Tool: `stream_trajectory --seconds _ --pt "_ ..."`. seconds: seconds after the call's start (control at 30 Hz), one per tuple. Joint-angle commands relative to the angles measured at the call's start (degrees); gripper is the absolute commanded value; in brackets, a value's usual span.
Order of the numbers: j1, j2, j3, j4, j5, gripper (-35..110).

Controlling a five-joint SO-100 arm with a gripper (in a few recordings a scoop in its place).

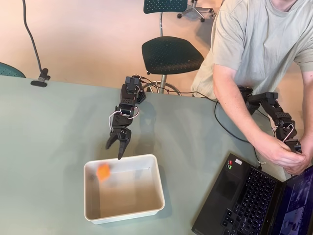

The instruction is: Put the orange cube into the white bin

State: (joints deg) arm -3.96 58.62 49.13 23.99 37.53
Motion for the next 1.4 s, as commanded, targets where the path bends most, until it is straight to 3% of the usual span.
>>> stream_trajectory --seconds 0.0,0.3,0.7,1.07,1.2,1.37 --pt "-0.4 1.3 -1.5 0.0 0.4 70" --pt "-0.2 2.8 -1.5 2.1 0.4 70" --pt "-2.4 19.7 -2.3 29.2 -0.4 70" --pt "-8.4 41.1 -1.5 63.7 -31.0 70" --pt "-7.9 47.7 -1.4 74.1 -31.6 70" --pt "-7.6 57.2 2.0 74.5 -30.4 70"
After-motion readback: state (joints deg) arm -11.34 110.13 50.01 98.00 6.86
